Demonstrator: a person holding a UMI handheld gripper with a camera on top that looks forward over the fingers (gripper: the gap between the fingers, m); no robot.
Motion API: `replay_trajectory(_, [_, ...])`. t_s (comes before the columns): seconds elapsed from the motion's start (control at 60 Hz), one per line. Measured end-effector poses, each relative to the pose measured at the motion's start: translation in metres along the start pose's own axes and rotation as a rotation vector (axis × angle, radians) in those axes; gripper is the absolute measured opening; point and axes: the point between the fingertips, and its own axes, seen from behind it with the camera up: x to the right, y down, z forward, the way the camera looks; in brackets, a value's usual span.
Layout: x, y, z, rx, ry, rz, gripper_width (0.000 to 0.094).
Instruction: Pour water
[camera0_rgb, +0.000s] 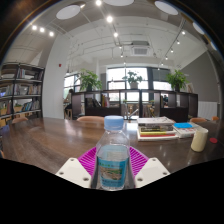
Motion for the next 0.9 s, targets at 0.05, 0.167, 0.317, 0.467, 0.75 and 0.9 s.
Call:
replay_trajectory(0.05, [-0.001,0.000,0.000,-0.001,-0.001,0.003,0.0387])
replay_trajectory(0.167, [-0.001,0.000,0.002,0.005,-0.006,-0.014,0.0306])
replay_trajectory(0.317, [0.003,0.000,0.005,0.005,-0.015,0.019,0.0306])
replay_trajectory(0.467, [0.040,-0.016,0.009,0.008,-0.005,0.108,0.0307])
replay_trajectory(0.75, [0.180,-0.086,0.023,0.119,0.028,0.660,0.0305])
replay_trajectory(0.9, [0.239,-0.104,0.037,0.232,-0.012,1.104,0.0305])
